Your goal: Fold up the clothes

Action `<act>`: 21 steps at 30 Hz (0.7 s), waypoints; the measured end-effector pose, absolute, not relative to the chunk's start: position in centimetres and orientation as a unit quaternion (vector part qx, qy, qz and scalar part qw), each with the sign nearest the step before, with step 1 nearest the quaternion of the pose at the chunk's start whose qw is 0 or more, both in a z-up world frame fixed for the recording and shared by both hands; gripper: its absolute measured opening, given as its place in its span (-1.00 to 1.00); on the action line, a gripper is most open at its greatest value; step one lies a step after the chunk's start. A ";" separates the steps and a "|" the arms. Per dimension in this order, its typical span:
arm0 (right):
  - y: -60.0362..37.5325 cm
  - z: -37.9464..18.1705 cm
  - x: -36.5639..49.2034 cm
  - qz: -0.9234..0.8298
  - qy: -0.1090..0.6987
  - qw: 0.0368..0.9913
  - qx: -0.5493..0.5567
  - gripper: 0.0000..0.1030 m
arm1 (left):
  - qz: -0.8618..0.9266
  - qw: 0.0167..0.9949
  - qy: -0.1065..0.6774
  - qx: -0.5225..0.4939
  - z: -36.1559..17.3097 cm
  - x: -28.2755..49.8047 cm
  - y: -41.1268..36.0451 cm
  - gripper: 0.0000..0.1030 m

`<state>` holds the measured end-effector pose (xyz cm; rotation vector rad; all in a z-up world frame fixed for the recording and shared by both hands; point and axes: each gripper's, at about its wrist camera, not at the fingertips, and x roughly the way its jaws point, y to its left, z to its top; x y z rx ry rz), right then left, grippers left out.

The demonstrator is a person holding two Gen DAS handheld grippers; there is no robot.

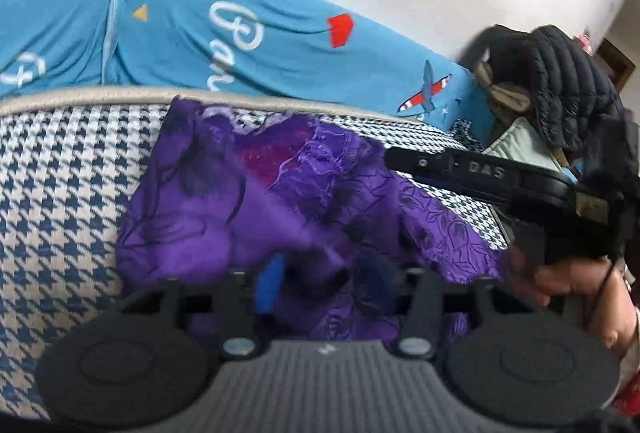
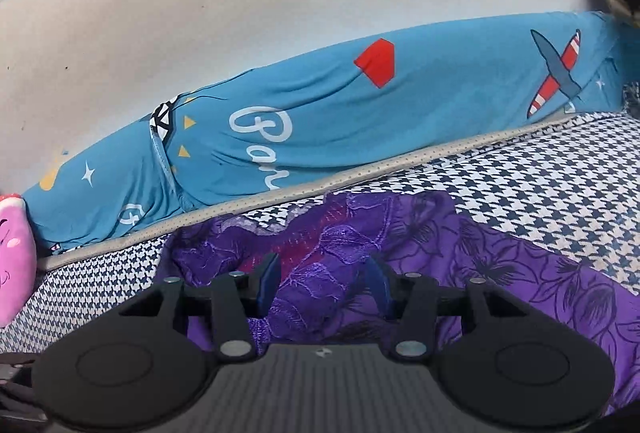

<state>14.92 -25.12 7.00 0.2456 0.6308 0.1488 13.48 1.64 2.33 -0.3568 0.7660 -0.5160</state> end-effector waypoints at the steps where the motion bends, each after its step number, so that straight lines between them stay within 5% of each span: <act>1: -25.2 7.0 14.9 0.074 0.308 0.941 0.120 -0.07 | -0.264 0.878 0.365 -0.164 2.5 13.1 1.0 0.38; 3: -25.2 7.0 14.9 0.078 0.306 0.941 0.119 -0.07 | -0.296 0.872 0.359 -0.151 2.8 12.4 -0.1 0.56; 21: -17.0 4.3 17.4 0.247 0.295 0.919 0.090 -0.07 | -0.073 0.895 0.378 -0.226 2.2 14.5 8.5 0.82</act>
